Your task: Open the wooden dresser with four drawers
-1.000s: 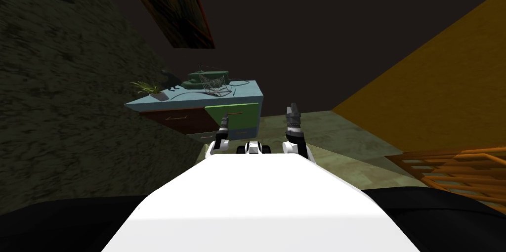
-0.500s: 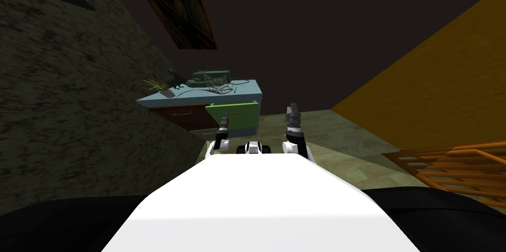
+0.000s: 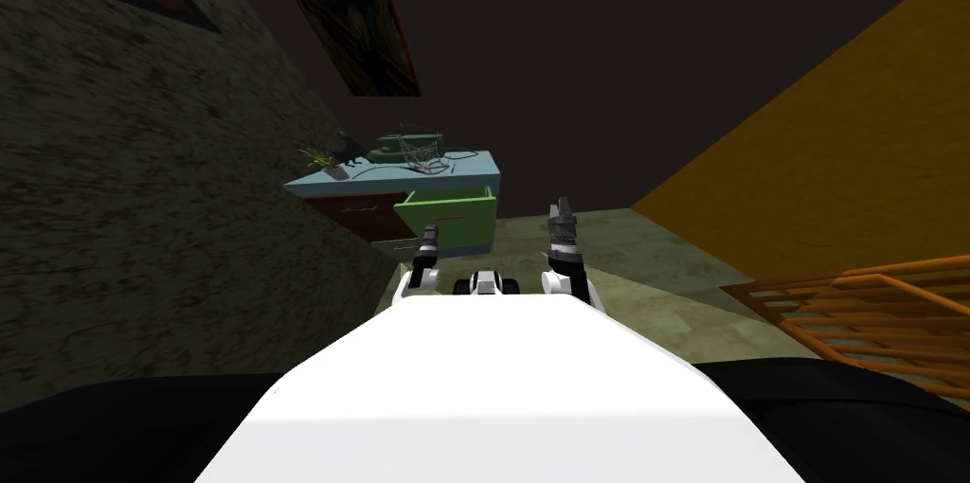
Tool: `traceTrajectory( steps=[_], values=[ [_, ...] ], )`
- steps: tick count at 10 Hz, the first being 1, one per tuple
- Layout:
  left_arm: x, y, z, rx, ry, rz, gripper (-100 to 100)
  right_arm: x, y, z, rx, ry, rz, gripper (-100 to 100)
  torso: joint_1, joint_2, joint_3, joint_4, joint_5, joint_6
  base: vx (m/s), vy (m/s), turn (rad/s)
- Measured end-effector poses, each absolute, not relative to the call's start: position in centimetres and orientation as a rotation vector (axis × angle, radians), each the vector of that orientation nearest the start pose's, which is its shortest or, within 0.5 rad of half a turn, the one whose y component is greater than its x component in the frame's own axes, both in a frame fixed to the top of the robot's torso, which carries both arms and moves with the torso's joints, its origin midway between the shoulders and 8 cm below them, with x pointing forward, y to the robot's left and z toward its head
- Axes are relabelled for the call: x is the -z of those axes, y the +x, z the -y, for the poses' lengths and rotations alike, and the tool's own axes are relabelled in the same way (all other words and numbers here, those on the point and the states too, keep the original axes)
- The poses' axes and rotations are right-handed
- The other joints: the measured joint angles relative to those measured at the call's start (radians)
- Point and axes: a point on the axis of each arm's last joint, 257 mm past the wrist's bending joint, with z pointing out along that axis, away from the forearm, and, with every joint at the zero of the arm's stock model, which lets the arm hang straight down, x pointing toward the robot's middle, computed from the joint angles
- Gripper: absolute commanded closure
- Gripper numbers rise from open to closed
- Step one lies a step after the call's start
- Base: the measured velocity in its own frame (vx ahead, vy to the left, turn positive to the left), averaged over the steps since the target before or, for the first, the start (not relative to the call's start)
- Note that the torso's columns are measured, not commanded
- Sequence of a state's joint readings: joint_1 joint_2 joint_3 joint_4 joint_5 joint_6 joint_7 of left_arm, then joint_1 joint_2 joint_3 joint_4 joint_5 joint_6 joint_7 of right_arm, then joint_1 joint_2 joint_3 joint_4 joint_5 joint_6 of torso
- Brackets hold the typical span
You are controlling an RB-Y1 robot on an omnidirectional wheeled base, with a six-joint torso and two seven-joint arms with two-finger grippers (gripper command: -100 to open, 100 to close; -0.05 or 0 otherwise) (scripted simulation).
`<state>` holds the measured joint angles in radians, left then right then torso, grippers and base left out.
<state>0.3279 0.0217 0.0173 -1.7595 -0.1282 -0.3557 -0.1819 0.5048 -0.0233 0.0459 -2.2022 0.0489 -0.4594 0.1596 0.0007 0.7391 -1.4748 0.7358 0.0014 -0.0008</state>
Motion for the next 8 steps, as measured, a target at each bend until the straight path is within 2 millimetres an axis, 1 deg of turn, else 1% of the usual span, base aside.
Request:
traceTrajectory(
  steps=[1,2,3,8],
  values=[
    [19.4,44.2,-27.3,0.966,-0.838,-1.129,100,2.2,36.7,26.1,-1.142,0.641,-0.79,0,0.002,0.001,0.0,0.0,0.001,0.0,-0.202,-0.009,0.005],
    [19.6,44.0,-27.2,0.966,-0.84,-1.134,100,2.2,36.7,26.1,-1.142,0.641,-0.79,0,0.003,-0.002,-0.001,0.0,0.0,-0.001,-0.09,-0.015,-0.005],
    [19.9,44.0,-27.2,0.965,-0.844,-1.139,-100,2.2,36.7,26.1,-1.142,0.641,-0.79,0,0.002,-0.009,-0.006,0.001,-0.001,0.0,-0.025,-0.003,-0.034],
    [16.9,43.5,-27.4,0.954,-0.848,-1.134,-100,2.2,36.7,26.1,-1.141,0.641,-0.79,0,-0.001,0.0,-0.001,0.003,-0.002,0.001,0.008,0.006,-0.025]
  ],
)
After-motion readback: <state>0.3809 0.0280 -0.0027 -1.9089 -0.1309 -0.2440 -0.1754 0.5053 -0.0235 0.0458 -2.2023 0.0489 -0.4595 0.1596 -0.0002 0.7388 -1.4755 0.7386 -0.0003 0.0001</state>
